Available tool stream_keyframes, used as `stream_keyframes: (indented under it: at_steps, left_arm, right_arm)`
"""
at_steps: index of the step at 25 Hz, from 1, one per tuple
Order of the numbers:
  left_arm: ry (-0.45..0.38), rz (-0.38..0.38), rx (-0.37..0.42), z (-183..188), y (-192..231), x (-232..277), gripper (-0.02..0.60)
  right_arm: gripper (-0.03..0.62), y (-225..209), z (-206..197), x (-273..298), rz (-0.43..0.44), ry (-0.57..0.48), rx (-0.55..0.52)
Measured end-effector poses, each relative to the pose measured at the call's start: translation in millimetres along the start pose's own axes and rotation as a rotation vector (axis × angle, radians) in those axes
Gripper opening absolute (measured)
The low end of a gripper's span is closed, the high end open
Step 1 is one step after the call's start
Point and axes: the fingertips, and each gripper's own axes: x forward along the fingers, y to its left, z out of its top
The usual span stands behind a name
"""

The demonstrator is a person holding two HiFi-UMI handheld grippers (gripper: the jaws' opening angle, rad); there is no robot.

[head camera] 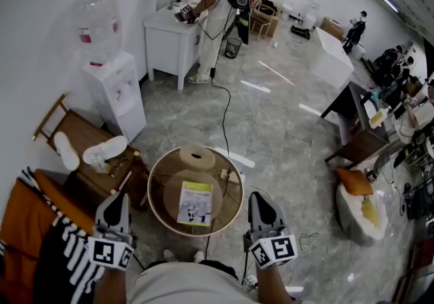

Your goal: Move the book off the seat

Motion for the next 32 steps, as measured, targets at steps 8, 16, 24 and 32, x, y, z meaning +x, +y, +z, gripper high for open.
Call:
stream_keyframes:
  at_steps: [8, 16, 24, 32]
  left_arm:
    - [0.008, -0.019, -0.007, -3.7, -5.2, 2.2, 0.014]
    - [0.010, -0.033, -0.010, -4.3, -9.1, 5.5, 0.014]
    - [0.009, -0.042, -0.012, -5.5, -9.9, 6.5, 0.014]
    - [0.011, -0.051, -0.014, -7.2, -10.2, 7.5, 0.014]
  right_arm:
    - [0.021, -0.7, -3.9, -4.6, -0.014, 0.009, -0.005]
    - [0.021, 2.4, -5.0, -2.5, -0.007, 0.027, -0.023]
    - [0.021, 3.7, -3.6, -3.3, -0.010, 0.019, -0.027]
    - [0.021, 4.7, -4.9, -3.9, -0.014, 0.025, -0.030]
